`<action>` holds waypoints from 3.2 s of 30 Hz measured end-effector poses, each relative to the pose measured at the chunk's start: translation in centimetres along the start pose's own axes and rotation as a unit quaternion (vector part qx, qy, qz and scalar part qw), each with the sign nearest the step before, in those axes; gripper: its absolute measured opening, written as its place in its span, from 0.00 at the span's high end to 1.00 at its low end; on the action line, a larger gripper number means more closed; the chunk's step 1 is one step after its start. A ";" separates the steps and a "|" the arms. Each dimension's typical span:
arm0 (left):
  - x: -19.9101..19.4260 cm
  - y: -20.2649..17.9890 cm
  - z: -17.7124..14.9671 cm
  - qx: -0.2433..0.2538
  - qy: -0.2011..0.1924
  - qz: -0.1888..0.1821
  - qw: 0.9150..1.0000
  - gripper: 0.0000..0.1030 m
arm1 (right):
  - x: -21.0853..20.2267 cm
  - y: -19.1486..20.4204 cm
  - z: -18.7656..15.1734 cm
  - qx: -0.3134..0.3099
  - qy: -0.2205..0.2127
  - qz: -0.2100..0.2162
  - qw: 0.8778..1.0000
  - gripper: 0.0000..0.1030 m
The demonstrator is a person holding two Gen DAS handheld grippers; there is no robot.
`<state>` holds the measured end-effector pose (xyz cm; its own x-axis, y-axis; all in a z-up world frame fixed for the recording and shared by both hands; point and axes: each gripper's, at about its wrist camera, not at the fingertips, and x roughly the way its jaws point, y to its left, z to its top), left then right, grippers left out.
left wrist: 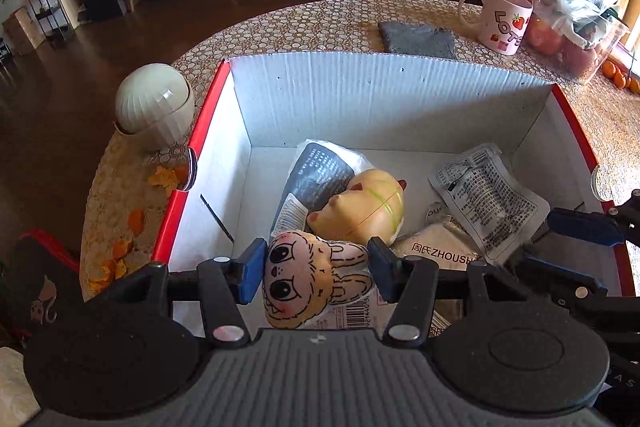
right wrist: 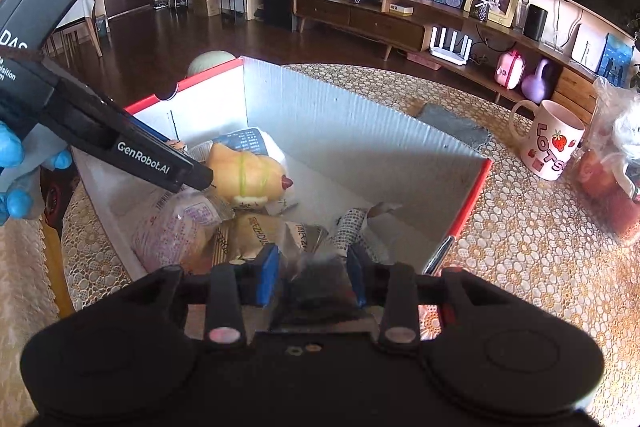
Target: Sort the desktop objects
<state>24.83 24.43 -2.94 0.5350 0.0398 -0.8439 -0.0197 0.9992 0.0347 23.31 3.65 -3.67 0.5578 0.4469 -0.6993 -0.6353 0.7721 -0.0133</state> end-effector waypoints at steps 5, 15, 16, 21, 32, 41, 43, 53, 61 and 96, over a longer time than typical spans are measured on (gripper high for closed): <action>-0.2 -0.1 -0.3 -0.005 -0.004 0.006 1.000 0.40 | -0.4 0.1 -0.2 -0.003 -0.002 0.011 1.000 0.56; -1.2 -1.1 -1.1 -0.018 -0.030 0.006 0.999 0.28 | -2.1 -0.1 -0.5 0.004 -0.016 0.015 1.000 0.38; -1.4 -1.3 -1.2 -0.020 -0.035 0.007 0.999 0.28 | -2.3 -0.2 -0.5 0.006 -0.018 0.015 1.000 0.37; -2.6 -1.9 -1.6 -0.024 -0.053 0.000 0.998 0.21 | -3.6 -0.6 -0.4 0.021 -0.029 0.017 0.999 0.31; -6.6 -3.0 -2.7 -0.018 -0.087 0.000 0.996 0.21 | -6.8 -0.9 -0.5 0.023 -0.052 0.036 0.998 0.17; -9.5 -4.8 -4.1 -0.013 -0.109 -0.004 0.994 0.18 | -9.7 -1.2 -1.0 0.025 -0.074 0.055 0.995 0.06; -10.1 -5.2 -4.5 -0.011 -0.114 -0.005 0.993 0.16 | -10.3 -1.4 -1.2 0.025 -0.077 0.057 0.995 0.05; -11.8 -7.0 -6.3 -0.005 -0.125 0.000 0.992 0.00 | -13.0 -2.2 -2.8 0.025 -0.088 0.063 0.994 0.01; -12.9 -7.8 -7.8 -0.006 -0.134 0.009 0.991 0.00 | -14.9 -2.5 -3.8 0.015 -0.100 0.069 0.992 0.01; -14.2 -10.6 -10.8 0.007 -0.142 0.008 0.990 0.01 | -17.2 -4.0 -7.3 0.026 -0.102 0.066 0.992 0.01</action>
<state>8.34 13.30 2.86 0.7512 0.0511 -0.6580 -0.0196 0.9983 0.0552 12.40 -10.44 3.24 0.5713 0.6238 -0.5334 -0.6849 0.7204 0.1090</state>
